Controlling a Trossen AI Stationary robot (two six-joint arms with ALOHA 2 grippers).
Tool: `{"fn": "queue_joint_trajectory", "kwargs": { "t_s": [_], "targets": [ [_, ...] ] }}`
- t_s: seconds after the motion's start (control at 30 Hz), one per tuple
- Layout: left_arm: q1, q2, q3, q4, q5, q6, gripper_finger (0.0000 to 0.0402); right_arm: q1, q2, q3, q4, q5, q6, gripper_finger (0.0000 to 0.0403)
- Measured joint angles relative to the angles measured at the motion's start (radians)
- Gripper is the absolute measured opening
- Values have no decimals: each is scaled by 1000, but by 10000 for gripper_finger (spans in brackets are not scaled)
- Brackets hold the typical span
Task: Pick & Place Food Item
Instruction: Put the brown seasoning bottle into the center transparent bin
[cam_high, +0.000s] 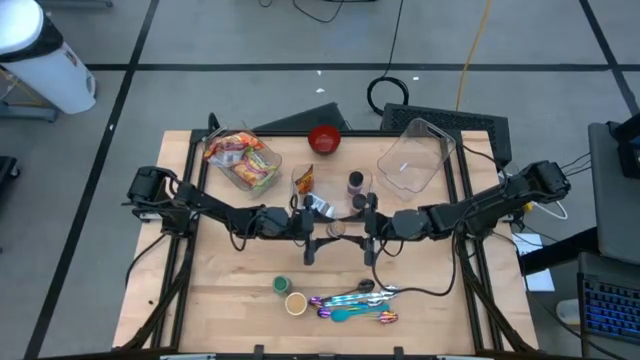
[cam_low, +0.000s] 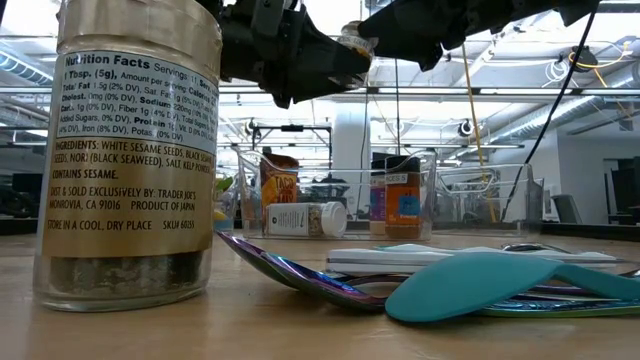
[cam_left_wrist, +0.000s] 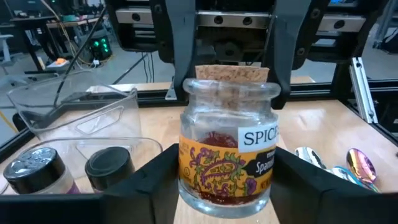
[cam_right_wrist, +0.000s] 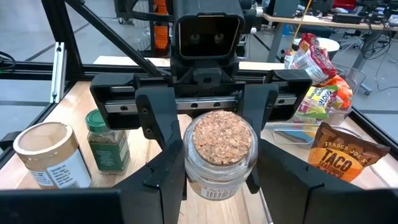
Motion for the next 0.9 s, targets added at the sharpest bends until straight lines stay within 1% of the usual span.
{"fn": "queue_joint_trajectory", "kwargs": {
  "t_s": [0.03, 0.27, 0.37, 0.47, 0.57, 0.73, 0.8, 0.9],
  "targets": [
    [0, 0, 0, -1, 1, 1, 196, 0, 0, 0, 0, 0, 2, 160],
    [0, 0, 0, 0, 0, 1, 196, 0, 0, 0, 0, 0, 2, 160],
    [0, 0, 0, 15, -2, 11, 196, 0, 0, 0, 3, 0, -2, 170],
    [1, 0, 0, 40, -5, 15, 196, 0, -15, 1, -5, 0, -15, 196],
    [3, -1, 0, 71, -11, 10, 196, 2, -47, 1, -58, 0, -29, 232],
    [3, -1, 0, 81, -11, 17, 196, 2, -143, 2, -101, -3, -44, 285],
    [3, -1, 0, 91, -11, 23, 196, -1, -172, 42, -170, -2, -60, 299],
    [8, 14, 0, 141, 5, 37, 196, -21, -187, 198, -414, -3, -47, 305]
  ]
}}
